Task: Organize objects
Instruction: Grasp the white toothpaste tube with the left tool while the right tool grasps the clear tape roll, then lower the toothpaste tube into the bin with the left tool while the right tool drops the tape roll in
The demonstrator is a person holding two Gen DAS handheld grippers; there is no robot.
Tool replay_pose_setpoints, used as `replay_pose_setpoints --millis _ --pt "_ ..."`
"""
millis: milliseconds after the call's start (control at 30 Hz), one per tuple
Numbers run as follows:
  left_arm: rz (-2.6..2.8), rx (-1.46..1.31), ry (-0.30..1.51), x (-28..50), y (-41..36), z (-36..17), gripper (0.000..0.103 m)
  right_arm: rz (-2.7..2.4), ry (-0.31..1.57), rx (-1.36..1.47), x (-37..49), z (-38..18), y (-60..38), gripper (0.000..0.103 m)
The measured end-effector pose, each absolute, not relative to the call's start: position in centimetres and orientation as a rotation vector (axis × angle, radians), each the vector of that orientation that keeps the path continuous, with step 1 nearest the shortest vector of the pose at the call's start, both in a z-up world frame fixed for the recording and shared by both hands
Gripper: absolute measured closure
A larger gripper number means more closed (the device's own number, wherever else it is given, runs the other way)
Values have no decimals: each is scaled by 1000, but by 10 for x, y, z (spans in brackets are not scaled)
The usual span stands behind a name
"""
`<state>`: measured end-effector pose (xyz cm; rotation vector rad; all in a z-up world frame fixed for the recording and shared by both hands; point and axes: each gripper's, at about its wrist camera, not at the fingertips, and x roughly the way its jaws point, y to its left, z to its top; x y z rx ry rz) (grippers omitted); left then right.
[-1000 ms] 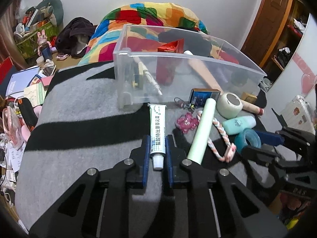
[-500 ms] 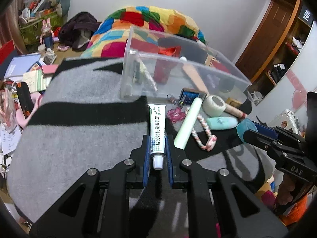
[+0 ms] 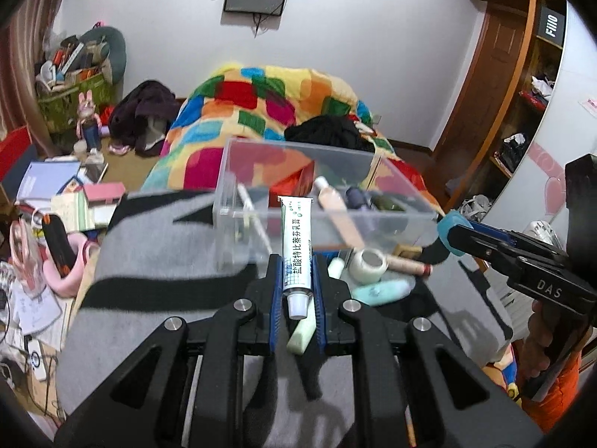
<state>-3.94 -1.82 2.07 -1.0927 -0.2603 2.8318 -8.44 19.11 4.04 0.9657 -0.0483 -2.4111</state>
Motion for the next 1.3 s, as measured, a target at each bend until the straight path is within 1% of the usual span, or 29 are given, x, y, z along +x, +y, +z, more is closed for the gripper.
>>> replay_pose_setpoints --millis 267,533,800,1067,1300 --pt "2883 -1055 -179 -74 -15 30 89 -2446 -60 931 -113 50 185 67" --pt "2866 -1131 -228 -108 -24 19 89 -2446 -86 973 -144 43 176 67" --pt "2887 -1232 -265 -139 -39 -1 89 -2403 -117 1100 -181 21 165 67" --pt "2847 -1280 -317 -148 -46 -14 88 -2369 9 1167 -195 3 144 67" --pt "2822 -1267 -274 -145 -38 -11 88 -2327 66 1216 -201 -8 131 66"
